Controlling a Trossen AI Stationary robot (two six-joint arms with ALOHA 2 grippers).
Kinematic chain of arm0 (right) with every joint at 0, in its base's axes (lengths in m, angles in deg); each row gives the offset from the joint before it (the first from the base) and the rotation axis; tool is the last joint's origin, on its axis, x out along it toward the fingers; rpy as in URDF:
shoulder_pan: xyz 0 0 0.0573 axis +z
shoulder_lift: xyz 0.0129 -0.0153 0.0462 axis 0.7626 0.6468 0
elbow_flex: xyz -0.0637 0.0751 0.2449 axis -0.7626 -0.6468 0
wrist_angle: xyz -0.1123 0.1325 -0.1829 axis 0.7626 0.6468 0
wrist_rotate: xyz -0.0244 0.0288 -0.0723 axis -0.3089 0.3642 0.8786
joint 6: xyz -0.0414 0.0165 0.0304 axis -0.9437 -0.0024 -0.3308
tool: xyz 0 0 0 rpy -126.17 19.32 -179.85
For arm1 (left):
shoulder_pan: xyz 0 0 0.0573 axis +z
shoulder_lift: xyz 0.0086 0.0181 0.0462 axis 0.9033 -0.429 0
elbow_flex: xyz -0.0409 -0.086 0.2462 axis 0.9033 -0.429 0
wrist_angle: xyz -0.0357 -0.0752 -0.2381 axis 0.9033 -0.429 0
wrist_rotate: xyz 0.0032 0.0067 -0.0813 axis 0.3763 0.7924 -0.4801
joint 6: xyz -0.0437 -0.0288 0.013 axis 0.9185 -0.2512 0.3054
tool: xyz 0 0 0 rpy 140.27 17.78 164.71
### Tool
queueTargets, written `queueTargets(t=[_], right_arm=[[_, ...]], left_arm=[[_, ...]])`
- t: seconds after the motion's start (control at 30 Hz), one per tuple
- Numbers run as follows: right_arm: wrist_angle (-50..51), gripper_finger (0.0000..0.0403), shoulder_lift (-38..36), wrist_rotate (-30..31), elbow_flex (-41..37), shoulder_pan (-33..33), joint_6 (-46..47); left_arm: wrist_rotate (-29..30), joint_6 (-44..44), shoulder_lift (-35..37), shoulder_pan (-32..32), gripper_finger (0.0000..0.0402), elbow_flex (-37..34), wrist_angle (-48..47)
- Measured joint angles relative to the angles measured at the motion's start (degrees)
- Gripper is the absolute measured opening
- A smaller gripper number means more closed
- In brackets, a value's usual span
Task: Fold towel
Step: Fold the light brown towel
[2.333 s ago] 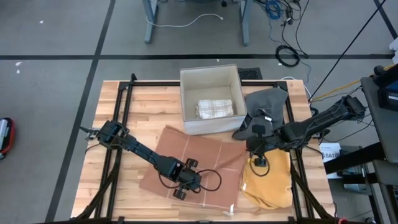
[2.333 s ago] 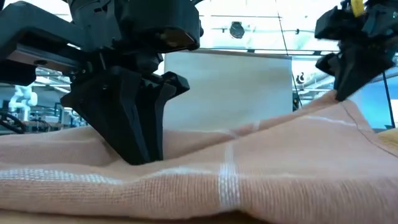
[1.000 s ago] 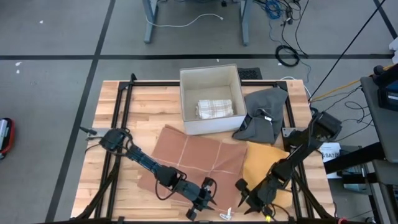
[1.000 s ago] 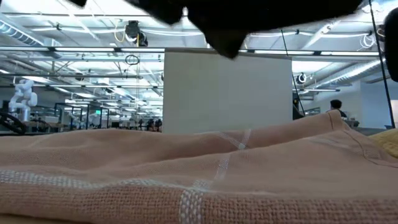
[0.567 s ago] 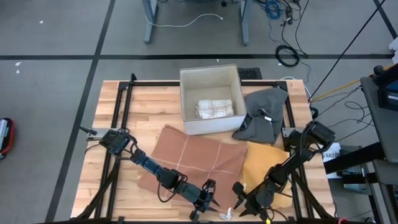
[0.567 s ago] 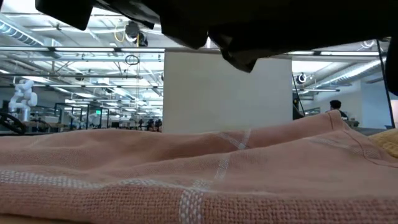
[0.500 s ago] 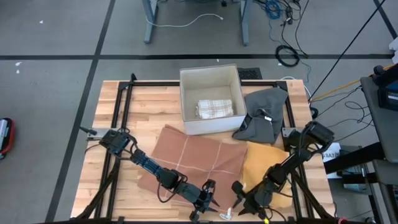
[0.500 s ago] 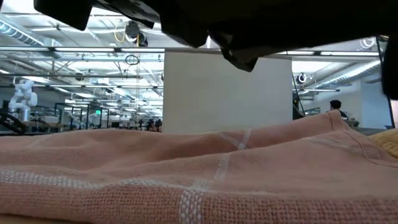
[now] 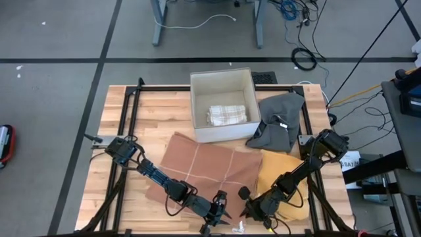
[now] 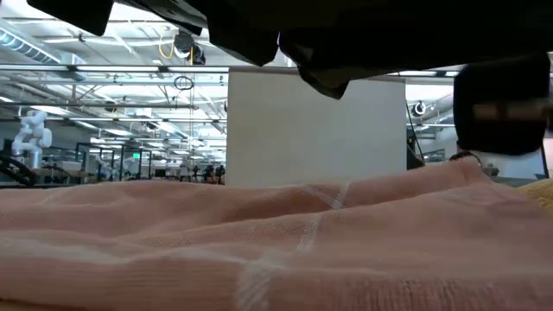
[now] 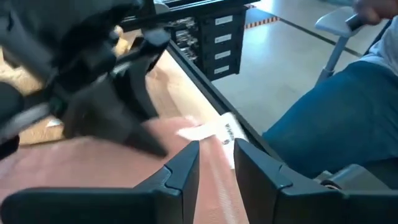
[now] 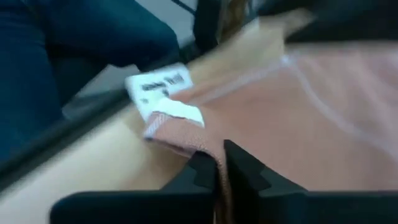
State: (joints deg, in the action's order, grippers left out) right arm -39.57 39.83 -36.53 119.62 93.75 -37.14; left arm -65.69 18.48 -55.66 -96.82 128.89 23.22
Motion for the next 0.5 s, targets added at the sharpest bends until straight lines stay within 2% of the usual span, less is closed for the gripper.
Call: queueTargets(t=[0.1,0.2,0.33,0.5], right_arm=[[2.5,0.0012,-1.6,-0.8,2.0,-0.7,0.2],[9.7,0.0013,-2.8,-0.8,4.2,-1.9,1.6],[18.3,0.0008,-3.2,-4.8,5.9,-3.3,3.0],[19.4,0.0007,-3.2,-4.8,5.9,-4.8,5.3]], left_arm=[[1.3,0.8,0.0,-0.1,0.0119,0.0,0.0],[1.4,3.6,0.0,0.0,0.0135,0.0,0.6],[1.5,5.8,0.0,0.0,0.0151,0.1,0.7],[5.2,5.6,-1.3,-0.5,0.0154,1.0,1.5]])
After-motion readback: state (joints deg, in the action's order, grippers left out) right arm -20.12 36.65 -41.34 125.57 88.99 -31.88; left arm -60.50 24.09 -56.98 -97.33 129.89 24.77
